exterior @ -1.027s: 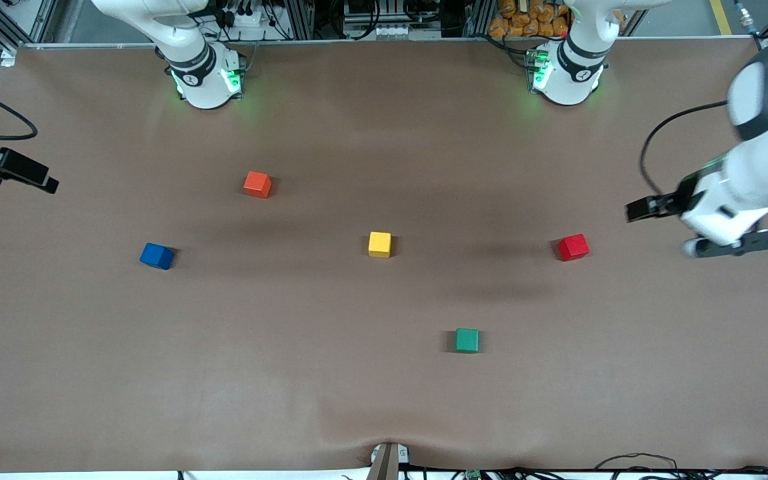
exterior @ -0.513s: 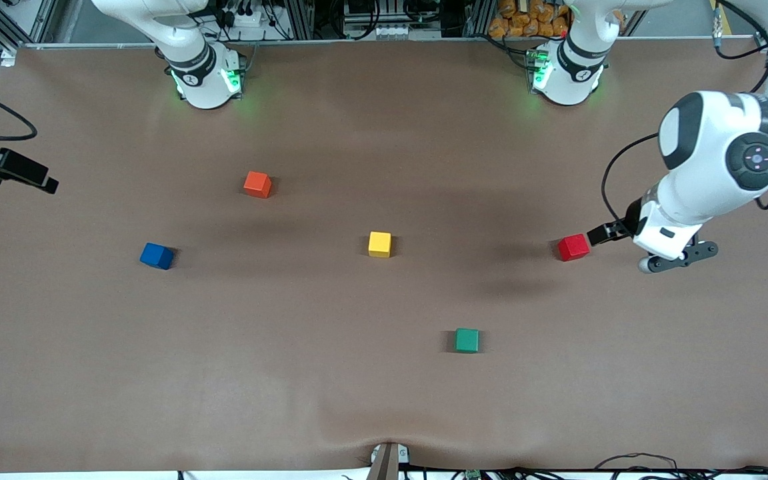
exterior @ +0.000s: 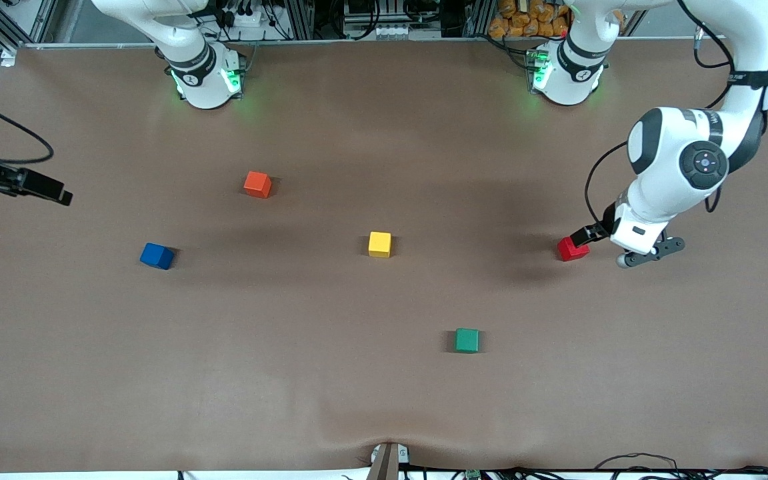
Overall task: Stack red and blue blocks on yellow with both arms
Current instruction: 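Reach the left gripper to the red cube while the right gripper reaches the blue cube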
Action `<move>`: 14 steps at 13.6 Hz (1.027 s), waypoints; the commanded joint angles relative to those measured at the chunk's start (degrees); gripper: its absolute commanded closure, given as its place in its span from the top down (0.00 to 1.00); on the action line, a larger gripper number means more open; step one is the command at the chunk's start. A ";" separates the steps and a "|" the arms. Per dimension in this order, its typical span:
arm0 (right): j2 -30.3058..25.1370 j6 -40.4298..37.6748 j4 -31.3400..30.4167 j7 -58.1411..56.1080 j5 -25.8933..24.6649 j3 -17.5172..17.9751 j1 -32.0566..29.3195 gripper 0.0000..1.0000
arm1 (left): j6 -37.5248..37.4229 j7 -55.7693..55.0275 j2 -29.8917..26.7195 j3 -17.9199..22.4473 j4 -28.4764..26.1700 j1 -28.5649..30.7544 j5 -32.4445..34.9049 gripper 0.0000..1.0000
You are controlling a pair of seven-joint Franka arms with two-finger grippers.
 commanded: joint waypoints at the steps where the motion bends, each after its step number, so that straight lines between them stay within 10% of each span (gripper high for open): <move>1: 0.00 -0.36 0.18 -0.07 -0.37 0.30 -0.31 1.00 | 5.40 -1.01 1.16 -0.29 -3.17 0.39 -0.09 1.00; 7: 5.62 0.60 -0.60 -0.16 -0.37 0.47 0.13 1.00 | 11.21 -1.71 6.61 -0.29 -3.71 0.47 -0.18 1.00; 14: 6.07 26.40 -23.42 0.02 0.16 0.38 -2.24 1.00 | 13.86 -1.71 10.13 -0.12 -3.62 0.39 -0.27 0.90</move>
